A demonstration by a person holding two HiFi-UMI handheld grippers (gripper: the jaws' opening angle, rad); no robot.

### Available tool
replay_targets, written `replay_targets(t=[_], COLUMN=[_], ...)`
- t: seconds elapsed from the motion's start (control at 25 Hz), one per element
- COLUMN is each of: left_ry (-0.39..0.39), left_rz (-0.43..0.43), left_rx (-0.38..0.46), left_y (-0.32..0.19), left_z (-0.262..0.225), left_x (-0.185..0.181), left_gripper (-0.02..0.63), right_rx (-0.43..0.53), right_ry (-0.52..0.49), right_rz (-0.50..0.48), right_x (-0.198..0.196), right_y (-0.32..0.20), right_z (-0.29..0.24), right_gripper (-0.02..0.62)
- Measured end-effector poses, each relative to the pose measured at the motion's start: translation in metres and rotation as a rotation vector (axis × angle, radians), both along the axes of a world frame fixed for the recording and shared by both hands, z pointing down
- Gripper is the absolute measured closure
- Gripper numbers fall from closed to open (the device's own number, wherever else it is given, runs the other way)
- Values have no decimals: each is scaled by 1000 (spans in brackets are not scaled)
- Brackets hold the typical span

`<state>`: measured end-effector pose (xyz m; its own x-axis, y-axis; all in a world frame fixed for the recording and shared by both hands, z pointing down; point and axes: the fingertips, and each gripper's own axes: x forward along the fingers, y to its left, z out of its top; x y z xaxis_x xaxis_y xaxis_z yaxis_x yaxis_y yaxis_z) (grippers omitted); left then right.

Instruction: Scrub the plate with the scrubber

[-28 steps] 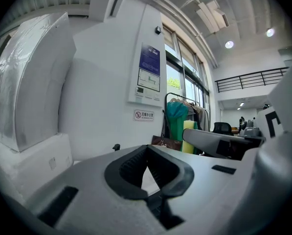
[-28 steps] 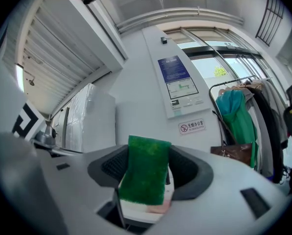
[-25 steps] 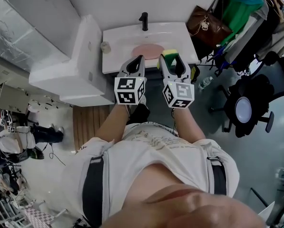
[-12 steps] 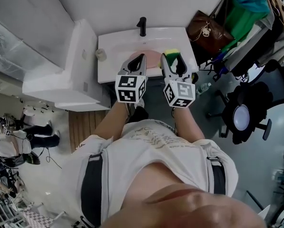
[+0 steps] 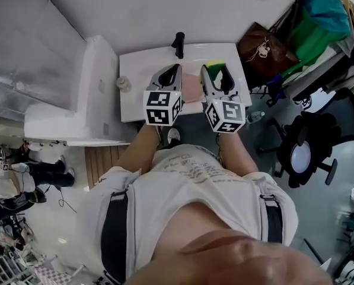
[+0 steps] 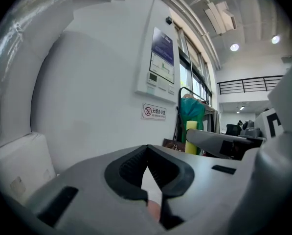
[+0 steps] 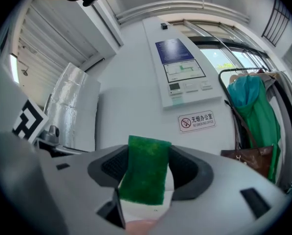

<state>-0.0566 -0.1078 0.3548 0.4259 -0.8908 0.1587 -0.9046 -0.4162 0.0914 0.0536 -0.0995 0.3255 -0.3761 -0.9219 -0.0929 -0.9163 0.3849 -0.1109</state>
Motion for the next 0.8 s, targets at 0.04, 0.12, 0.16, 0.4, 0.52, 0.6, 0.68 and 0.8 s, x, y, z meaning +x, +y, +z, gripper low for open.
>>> replay_targets(t=[0.04, 0.12, 0.16, 0.4, 0.52, 0.6, 0.68, 0.8], left_ry=[3, 6, 6, -20, -43, -53, -59, -68], left_rz=[3, 13, 19, 72, 86, 89, 93, 89], left_rx=[-7, -21, -26, -51, -74, -93, -108, -134], left_y=[-11, -33, -44, -94, -111, -123, -133, -143], left_z=[1, 4, 6, 18, 32, 40, 46, 57], left_x=[-2, -4, -4, -6, -12, -16, -20, -26], left_gripper=[584, 584, 584, 584, 584, 584, 584, 584], right_rx=[-5, -14, -19, -53, -75, -93, -110, -136], right_ry=[2, 5, 6, 14, 19, 17, 14, 14], right_rz=[1, 4, 7, 25, 32, 37, 40, 34], right_x=[-2, -6, -7, -15, -18, -18, -19, -22], right_y=[-12, -34, -44, -100, -124, -139, -151, -160], right_z=[1, 3, 4, 13, 23, 30, 37, 49], right_gripper=[342, 342, 342, 342, 342, 342, 342, 342])
